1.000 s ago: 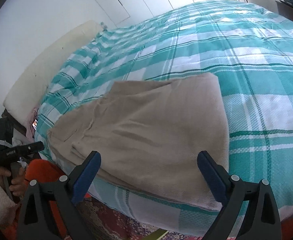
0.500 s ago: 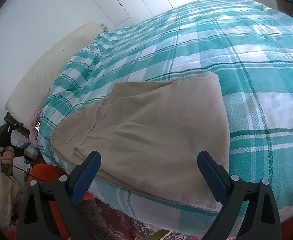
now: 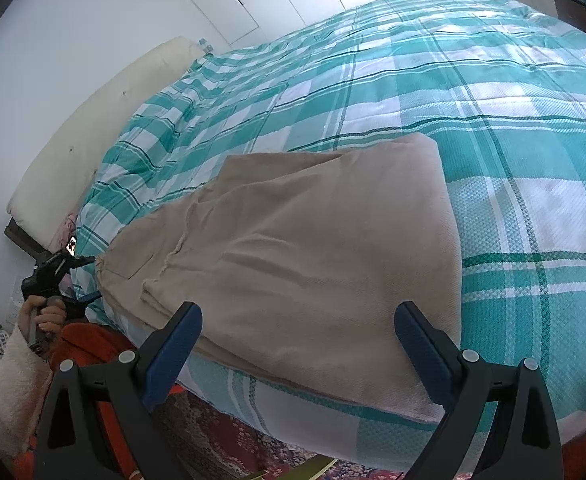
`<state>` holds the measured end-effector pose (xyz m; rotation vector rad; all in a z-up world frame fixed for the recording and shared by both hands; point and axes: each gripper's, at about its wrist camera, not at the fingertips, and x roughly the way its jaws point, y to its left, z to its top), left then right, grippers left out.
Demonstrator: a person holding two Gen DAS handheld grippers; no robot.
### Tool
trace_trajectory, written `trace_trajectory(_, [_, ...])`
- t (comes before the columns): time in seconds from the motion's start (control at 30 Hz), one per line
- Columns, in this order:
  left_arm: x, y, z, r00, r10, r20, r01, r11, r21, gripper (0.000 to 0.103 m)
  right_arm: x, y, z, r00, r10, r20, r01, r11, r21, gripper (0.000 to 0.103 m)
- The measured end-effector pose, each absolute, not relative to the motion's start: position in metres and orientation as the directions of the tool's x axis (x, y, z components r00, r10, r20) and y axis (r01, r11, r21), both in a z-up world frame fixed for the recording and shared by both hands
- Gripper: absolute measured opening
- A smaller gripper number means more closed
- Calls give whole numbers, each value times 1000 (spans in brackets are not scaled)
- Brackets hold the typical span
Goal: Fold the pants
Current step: 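Grasp the elastic waistband end with the left gripper and lift it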
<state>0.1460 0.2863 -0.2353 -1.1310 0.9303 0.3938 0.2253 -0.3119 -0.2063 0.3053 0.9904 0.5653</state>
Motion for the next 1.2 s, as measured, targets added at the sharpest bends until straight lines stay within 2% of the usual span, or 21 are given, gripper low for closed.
trace_trajectory(0.07, [133, 286, -223, 569, -104, -816, -721, 414, -556, 68, 225, -312, -206, 422, 577, -699, -309, 817, 487, 96])
trace_trajectory(0.17, [117, 285, -196, 599, -3, -801, -712, 456, -534, 69, 224, -312, -206, 421, 576, -701, -307, 817, 487, 96])
trace_trajectory(0.3, [128, 289, -191, 653, -105, -750, -631, 472, -615, 67, 225, -310, -209, 415, 577, -703, -306, 817, 489, 96])
trace_trajectory(0.37, [140, 290, -200, 638, -155, -754, -621, 475, -623, 57, 227, -308, -210, 412, 577, -706, -307, 817, 488, 96])
trace_trajectory(0.43, [150, 291, -211, 620, -173, -766, -627, 477, -615, 53, 227, -307, -209, 411, 575, -707, -310, 818, 484, 96])
trace_trajectory(0.67, [175, 296, -236, 614, -211, -761, -622, 464, -631, 53, 224, -312, -208, 415, 582, -699, -308, 813, 494, 96])
trace_trajectory(0.7, [176, 296, -237, 613, -202, -764, -627, 464, -626, 42, 224, -312, -208, 415, 582, -699, -308, 813, 495, 96])
trace_trajectory(0.73, [175, 296, -237, 607, -184, -773, -636, 471, -612, 12, 224, -312, -208, 415, 581, -700, -307, 814, 494, 96])
trace_trajectory(0.77, [172, 297, -234, 606, -167, -778, -641, 476, -602, 6, 224, -311, -208, 415, 580, -701, -308, 815, 492, 96])
trace_trajectory(0.9, [148, 294, -209, 703, -213, -678, -552, 437, -710, 5, 224, -310, -207, 416, 578, -702, -309, 816, 489, 96])
trace_trajectory(0.97, [139, 288, -208, 682, -201, -703, -569, 460, -682, 5, 224, -311, -208, 415, 581, -700, -309, 814, 492, 96])
trace_trajectory(1.07, [136, 292, -235, 609, -177, -773, -650, 448, -614, 5, 226, -311, -209, 413, 586, -697, -305, 810, 500, 96])
trace_trajectory(1.2, [143, 297, -241, 611, -165, -774, -667, 420, -615, 7, 228, -310, -210, 408, 585, -701, -309, 811, 497, 96])
